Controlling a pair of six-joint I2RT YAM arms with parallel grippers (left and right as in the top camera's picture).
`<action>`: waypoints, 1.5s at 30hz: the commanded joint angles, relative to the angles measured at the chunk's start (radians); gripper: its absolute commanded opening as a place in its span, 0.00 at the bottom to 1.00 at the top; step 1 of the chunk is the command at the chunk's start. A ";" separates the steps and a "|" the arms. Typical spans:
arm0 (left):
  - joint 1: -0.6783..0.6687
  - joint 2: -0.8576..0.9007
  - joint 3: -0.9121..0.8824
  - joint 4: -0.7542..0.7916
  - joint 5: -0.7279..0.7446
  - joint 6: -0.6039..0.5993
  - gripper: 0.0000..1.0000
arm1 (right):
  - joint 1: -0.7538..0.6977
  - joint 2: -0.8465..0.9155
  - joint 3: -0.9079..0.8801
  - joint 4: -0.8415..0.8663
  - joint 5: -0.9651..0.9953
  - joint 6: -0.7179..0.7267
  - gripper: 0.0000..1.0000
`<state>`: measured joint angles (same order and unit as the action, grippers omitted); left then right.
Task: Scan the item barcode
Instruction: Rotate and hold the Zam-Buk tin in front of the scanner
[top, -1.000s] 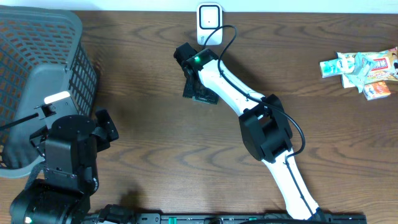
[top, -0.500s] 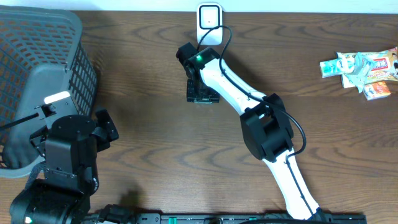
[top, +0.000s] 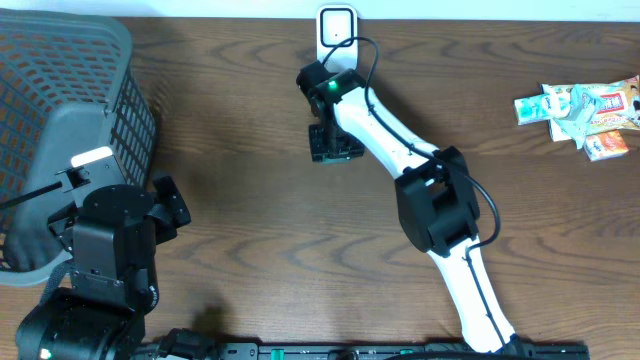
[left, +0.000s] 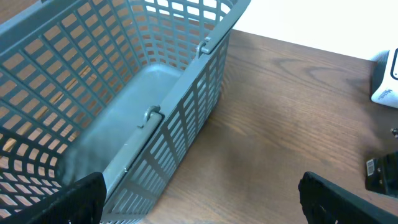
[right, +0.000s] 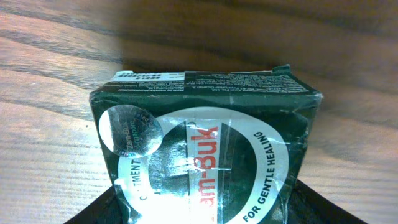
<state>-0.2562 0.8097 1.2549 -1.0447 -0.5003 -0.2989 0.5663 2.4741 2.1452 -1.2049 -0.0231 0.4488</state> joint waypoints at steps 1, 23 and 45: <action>0.002 0.000 0.010 -0.002 -0.009 -0.002 0.98 | -0.022 -0.116 0.000 0.018 -0.064 -0.130 0.59; 0.002 0.000 0.010 -0.002 -0.009 -0.002 0.98 | -0.327 -0.184 0.000 -0.079 -1.273 -0.761 0.54; 0.002 0.000 0.010 -0.002 -0.009 -0.002 0.98 | -0.375 -0.184 0.000 -0.044 -1.382 -0.824 0.54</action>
<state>-0.2562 0.8097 1.2549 -1.0447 -0.5003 -0.2989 0.1913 2.2963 2.1422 -1.2549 -1.3586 -0.3527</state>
